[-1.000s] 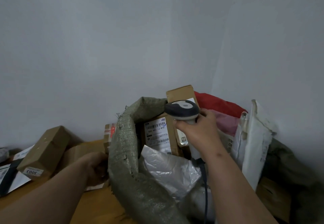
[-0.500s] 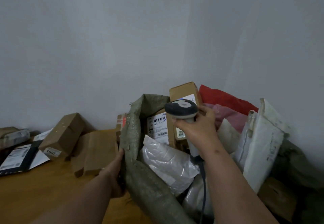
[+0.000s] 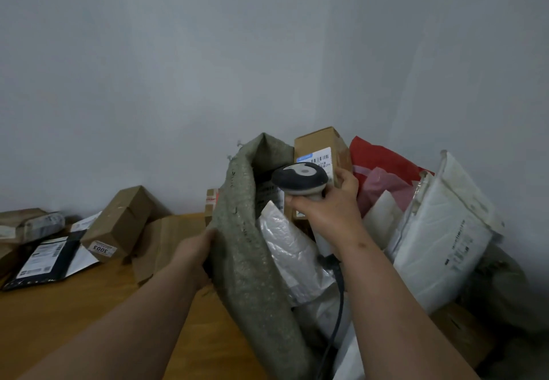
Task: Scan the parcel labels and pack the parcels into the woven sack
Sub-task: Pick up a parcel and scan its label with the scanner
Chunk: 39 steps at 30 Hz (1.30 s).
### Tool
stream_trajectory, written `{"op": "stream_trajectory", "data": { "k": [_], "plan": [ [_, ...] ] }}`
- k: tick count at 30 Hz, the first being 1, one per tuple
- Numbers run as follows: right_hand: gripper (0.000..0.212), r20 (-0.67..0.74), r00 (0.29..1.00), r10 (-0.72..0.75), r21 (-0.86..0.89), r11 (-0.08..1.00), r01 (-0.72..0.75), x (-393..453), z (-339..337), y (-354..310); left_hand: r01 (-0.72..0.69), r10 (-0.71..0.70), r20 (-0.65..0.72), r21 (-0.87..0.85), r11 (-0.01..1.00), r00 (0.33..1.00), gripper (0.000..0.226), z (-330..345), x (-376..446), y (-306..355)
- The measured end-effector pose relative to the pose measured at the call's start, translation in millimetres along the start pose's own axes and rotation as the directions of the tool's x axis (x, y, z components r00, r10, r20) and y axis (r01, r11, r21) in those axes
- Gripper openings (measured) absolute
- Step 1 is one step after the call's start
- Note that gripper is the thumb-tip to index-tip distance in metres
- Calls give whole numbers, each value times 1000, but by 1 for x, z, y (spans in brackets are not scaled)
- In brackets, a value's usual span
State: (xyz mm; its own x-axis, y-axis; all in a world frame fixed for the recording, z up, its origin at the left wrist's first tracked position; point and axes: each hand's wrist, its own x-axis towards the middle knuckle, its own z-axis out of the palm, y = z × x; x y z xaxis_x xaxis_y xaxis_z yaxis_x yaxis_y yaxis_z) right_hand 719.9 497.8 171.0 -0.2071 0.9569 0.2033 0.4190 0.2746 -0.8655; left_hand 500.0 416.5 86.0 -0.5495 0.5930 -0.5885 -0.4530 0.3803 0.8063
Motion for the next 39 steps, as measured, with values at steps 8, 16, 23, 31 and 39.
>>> {"op": "stream_trajectory", "data": {
  "k": [8, 16, 23, 31, 39],
  "plan": [
    [66, -10, 1000, -26, -34, 999, 25, 4, 21, 3, 317, -286, 173, -188, 929, 942, 40, -28, -1, -33],
    [70, -17, 1000, -4, -68, 998, 3, 8, 26, 9, 143, -158, 37, 253, 957, 987, 53, -20, -7, -37],
    [74, -16, 999, 41, -10, 999, -41, 21, 25, 14, -224, 218, 63, 118, 967, 974, 30, 7, -39, -5],
    [73, 44, 997, 60, 122, 990, -65, 15, 14, 16, -458, 451, 80, 119, 881, 889, 14, 41, -72, 37],
    [47, 78, 993, 86, 242, 965, -102, 18, 14, -4, 59, -58, 32, -11, 998, 998, 36, 13, -36, 61]
  ]
}}
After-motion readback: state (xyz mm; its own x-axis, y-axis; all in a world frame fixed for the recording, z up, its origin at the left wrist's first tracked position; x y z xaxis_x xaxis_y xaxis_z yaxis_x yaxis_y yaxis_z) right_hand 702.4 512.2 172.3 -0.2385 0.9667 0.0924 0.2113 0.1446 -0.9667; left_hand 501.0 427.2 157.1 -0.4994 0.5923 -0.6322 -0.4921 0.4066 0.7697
